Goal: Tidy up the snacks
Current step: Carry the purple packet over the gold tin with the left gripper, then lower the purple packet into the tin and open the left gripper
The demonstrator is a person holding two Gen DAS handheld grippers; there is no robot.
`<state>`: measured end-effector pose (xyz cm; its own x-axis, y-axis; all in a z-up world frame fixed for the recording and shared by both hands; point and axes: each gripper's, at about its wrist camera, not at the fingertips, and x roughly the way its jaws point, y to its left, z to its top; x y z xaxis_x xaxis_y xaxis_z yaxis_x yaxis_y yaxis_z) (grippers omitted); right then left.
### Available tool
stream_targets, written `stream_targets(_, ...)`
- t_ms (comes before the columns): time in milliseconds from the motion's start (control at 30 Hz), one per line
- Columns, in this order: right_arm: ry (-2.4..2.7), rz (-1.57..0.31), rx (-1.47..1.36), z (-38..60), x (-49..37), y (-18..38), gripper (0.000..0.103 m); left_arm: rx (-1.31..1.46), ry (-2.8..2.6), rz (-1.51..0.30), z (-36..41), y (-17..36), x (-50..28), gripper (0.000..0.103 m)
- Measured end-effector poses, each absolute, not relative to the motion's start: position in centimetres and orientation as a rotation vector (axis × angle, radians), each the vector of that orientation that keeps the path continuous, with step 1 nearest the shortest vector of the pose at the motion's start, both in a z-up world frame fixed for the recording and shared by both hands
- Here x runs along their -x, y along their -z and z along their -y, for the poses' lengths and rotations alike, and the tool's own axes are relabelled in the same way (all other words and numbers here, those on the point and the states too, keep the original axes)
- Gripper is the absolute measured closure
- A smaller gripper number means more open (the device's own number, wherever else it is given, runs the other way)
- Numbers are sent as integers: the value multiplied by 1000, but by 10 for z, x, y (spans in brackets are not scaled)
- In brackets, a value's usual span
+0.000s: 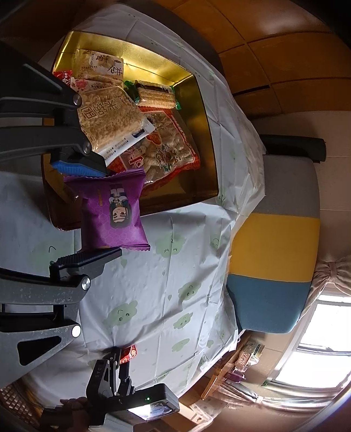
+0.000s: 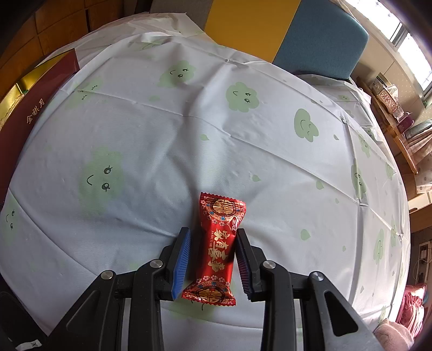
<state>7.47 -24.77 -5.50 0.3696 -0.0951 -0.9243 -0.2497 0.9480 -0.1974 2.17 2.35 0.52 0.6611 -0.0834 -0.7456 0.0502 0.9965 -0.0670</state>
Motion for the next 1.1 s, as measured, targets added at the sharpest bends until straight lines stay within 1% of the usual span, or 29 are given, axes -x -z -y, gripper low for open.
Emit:
stream_targets(167,-104,-1188,347,248,-75,54,70,123,30,-861,-58,-6,-22,56)
stream_targets(367,-105,-1184,358,245,-72,53,71,289,-153,-837,-151,-14,-11,56)
stream_targets(467,-105,-1182,370,243,-71,53,71,381,-257,-846,-202,-8,6,56)
stream_targets(567,-104,-1180,377,241,-70,53,71,447,-303,-863,-230,2,19,56)
stream_targets(633,-104,-1181,375,241,-70,53,71,468,-313,-875,-237,8,24,56)
stream_targets(800,-103,-1180,375,241,-69,53,71,453,-258,-881,-220,10,15,56)
stream_targets(967,-100,-1179,380,241,-68,52,71,414,-217,-879,-205,9,-19,55)
stream_targets(1100,-95,-1176,392,240,-67,52,71,367,-233,-893,-202,14,-55,52)
